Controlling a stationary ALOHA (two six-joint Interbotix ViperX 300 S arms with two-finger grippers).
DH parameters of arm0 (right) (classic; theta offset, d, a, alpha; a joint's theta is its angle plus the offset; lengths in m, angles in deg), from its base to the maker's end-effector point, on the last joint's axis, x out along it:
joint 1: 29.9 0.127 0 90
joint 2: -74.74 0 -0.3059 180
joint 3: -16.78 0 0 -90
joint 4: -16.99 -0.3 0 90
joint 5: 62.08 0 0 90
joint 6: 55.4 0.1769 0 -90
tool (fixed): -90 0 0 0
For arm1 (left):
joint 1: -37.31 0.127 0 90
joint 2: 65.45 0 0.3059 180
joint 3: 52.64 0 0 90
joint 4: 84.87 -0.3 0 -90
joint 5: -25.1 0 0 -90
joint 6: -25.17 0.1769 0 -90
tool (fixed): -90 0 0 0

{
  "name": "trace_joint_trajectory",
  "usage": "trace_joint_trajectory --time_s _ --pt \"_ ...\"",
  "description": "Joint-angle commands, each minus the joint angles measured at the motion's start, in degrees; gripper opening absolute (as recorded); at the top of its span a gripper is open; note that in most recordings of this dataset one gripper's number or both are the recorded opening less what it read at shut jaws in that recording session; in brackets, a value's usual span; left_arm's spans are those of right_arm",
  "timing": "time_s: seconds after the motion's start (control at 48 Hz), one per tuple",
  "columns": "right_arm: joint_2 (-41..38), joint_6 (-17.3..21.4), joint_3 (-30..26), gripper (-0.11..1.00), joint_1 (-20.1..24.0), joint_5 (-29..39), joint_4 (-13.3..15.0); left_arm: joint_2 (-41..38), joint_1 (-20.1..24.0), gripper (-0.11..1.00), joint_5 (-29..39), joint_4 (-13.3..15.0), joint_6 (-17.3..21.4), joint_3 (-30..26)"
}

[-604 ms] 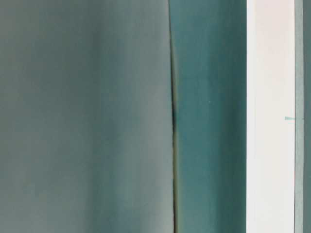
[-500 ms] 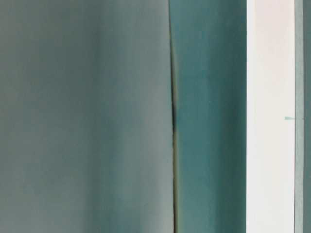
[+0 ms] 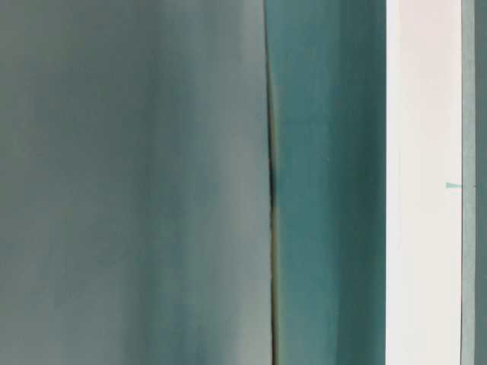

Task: Lift a wooden board with both hands.
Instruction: 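Open both grippers and move them toward the white board's ends, then lower both grippers over the white board, straddling it near each end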

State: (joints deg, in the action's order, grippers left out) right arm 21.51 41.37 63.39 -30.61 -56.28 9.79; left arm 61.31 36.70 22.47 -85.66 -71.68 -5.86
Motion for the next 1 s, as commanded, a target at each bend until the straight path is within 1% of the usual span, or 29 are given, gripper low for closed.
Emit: trace_joint_trajectory --time_s 0.0,0.083,0.188,0.271,0.458,0.542,0.813,0.979 --pt "-1.58 0.70 -2.11 0.00 -0.18 3.60 0.18 -1.76 0.09 -0.01 4.75 -0.44 0.26 -4.13" --pt "-3.08 1.05 -3.60 0.00 -0.26 6.77 0.09 -2.99 0.18 -0.01 8.09 -0.44 0.18 -5.89" --pt "-5.10 1.23 -6.77 0.00 -0.26 10.99 0.18 -3.87 0.26 -0.01 10.90 -0.44 0.00 -7.38" --pt "-7.47 1.05 -9.67 0.00 -0.62 15.56 0.18 -3.96 0.26 -0.01 12.04 -0.44 0.09 -8.26" --pt "-12.48 1.05 -13.62 0.00 -1.58 24.61 0.44 -4.92 0.44 -0.01 15.73 -0.44 -0.09 -9.93" --pt "-14.68 1.14 -15.56 0.00 -1.76 27.16 0.79 -6.06 0.35 -0.01 18.02 -0.44 -0.44 -11.34" --pt "-22.94 1.05 -22.50 0.00 -1.93 33.49 2.64 -11.60 0.53 -0.01 29.27 -0.44 -0.09 -15.38" --pt "-27.16 0.88 -26.19 0.00 -2.02 39.64 3.78 -16.26 0.79 -0.01 32.61 -0.44 0.09 -17.93"
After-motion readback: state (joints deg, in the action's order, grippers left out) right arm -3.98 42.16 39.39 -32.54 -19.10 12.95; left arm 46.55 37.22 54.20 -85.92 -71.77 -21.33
